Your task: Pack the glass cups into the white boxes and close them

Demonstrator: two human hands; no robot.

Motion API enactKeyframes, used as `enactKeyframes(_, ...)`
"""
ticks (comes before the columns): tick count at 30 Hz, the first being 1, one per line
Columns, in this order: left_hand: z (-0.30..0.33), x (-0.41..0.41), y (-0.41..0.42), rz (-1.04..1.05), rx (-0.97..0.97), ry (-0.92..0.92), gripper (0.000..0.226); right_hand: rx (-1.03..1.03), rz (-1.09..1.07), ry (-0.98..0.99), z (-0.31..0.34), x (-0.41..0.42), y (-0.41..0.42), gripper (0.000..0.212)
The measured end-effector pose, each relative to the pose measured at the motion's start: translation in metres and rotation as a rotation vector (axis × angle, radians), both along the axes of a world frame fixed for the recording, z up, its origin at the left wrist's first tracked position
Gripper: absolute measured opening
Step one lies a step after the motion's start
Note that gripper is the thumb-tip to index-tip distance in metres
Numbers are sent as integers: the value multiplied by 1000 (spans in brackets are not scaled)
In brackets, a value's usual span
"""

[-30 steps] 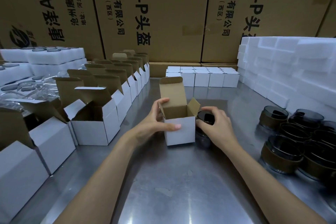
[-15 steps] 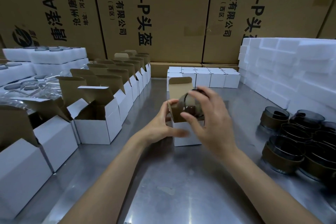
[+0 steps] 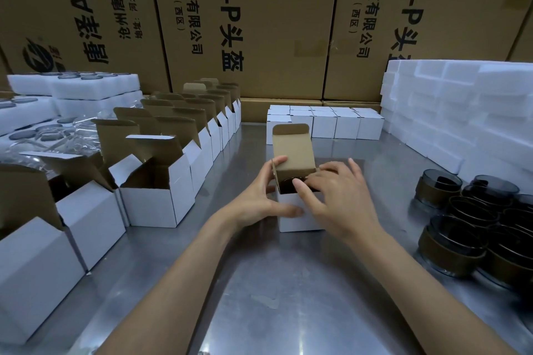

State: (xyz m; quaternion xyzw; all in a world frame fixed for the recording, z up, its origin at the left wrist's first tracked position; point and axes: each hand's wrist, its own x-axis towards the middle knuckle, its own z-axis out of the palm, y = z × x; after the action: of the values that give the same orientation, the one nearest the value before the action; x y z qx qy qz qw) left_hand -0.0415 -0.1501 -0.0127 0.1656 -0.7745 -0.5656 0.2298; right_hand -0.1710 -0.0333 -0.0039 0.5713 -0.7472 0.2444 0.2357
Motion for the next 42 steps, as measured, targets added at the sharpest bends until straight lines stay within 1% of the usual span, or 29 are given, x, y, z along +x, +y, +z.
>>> enactKeyframes(2, 0, 0, -1, -15, 8, -1, 102, -76, 44, -47, -3, -1, -1, 48)
enactKeyframes(4, 0, 0, 0, -41, 48, 5, 99, -269, 135, -170, -5, -1, -1, 42)
enactKeyframes(5, 1, 0, 0, -56, 112, 35, 92, -366, 178, -279, -6, -2, -2, 42)
enactKeyframes(6, 2, 1, -1, -73, 207, 79, 83, -442, 210, -428, -5, -3, -2, 41)
enactKeyframes(8, 6, 2, -5, -94, 377, 154, 62, -533, 238, -806, -3, -4, -4, 36)
enactKeyframes(9, 8, 3, -8, -80, 415, 179, 53, -560, 240, -990, -3, -7, -5, 34)
enactKeyframes(11, 8, 4, -13, 1, 434, 241, 48, -554, 226, -1281, -7, -16, -7, 30)
enactKeyframes(12, 6, 3, -15, 54, 430, 268, 45, -509, 230, -1391, -9, -19, -8, 30)
enactKeyframes(14, 2, 2, -15, 143, 393, 279, 34, -401, 282, -1531, -14, -18, -9, 33)
enactKeyframes(15, 0, 1, -14, 157, 377, 269, 34, -369, 321, -1560, -15, -16, -10, 34)
enactKeyframes(16, -3, 0, -14, 146, 365, 257, 40, -347, 358, -1565, -16, -14, -11, 37)
enactKeyframes(18, -5, -2, -12, 103, 359, 240, 53, -299, 407, -1523, -17, -9, -12, 54)
enactKeyframes(19, -4, -3, -9, 83, 359, 238, 58, -269, 413, -1490, -16, -7, -12, 59)
enactKeyframes(21, -3, -4, -6, 36, 365, 254, 63, -222, 407, -1429, -15, -7, -11, 54)
enactKeyframes(24, -2, -6, -4, 2, 363, 285, 56, -195, 409, -1378, -15, -9, -12, 57)
enactKeyframes(26, -2, -7, -3, 14, 375, 299, 51, -190, 434, -1339, -14, -9, -13, 59)
enactKeyframes(27, -2, -8, -3, 27, 379, 301, 47, -196, 445, -1323, -14, -9, -14, 57)
enactKeyframes(31, -3, -10, -3, 56, 372, 289, 22, -253, 421, -1304, -16, -9, -15, 30)
enactKeyframes(34, -2, -11, -4, 80, 353, 264, 27, -255, 395, -1297, -14, -5, -12, 20)
enactKeyframes(36, -2, -11, -3, 81, 345, 247, 29, -286, 381, -1311, -13, -4, -10, 19)
enactKeyframes(39, -3, -10, -3, 78, 323, 223, 29, -283, 373, -1358, -13, -7, -7, 26)
enactKeyframes(40, -3, -9, -3, 59, 318, 219, 26, -260, 375, -1343, -15, -8, -6, 30)
enactKeyframes(42, -1, -3, -4, -18, 324, 210, 23, -234, 393, -1269, -18, -8, -7, 31)
